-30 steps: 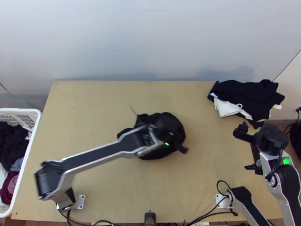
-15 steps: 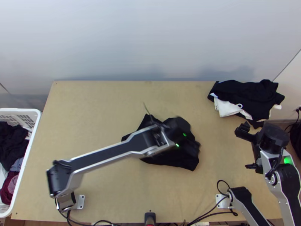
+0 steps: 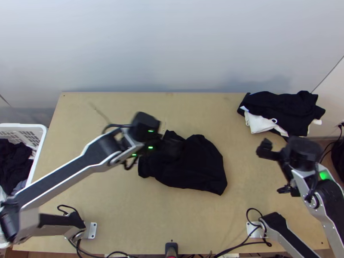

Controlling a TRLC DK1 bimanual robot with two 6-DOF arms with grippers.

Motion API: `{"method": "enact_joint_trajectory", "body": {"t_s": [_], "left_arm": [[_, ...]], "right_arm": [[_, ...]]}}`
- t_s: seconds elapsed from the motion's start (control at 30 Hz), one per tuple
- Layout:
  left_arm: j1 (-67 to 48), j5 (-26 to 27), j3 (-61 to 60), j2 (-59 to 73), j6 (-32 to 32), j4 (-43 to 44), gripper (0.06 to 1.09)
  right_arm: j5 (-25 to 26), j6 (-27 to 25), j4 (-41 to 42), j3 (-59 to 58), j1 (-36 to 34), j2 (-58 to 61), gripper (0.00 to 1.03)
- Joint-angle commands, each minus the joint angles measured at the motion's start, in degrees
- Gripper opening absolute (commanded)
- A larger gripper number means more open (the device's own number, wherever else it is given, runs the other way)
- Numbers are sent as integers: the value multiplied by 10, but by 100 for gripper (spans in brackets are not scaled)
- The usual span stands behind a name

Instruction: Fold the t-shirt

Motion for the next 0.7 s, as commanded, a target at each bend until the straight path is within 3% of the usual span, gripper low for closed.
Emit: {"method": "enact_joint_trajectory", "body": {"t_s": [0.0, 0.13, 0.4, 0.67], "left_arm": [[98, 0, -104, -81, 6, -13, 104], [133, 0, -119, -79, -4, -21, 104], [165, -1, -128, -50, -3, -33, 104], [174, -1, -113, -30, 4, -39, 104]], "right_arm": [[-23, 18, 14, -3, 108, 67, 98], [-30, 18, 71, -5, 165, 132, 98], [-67, 58, 203, 14, 206, 303, 98], [-78, 95, 211, 134, 259, 486, 98]]}}
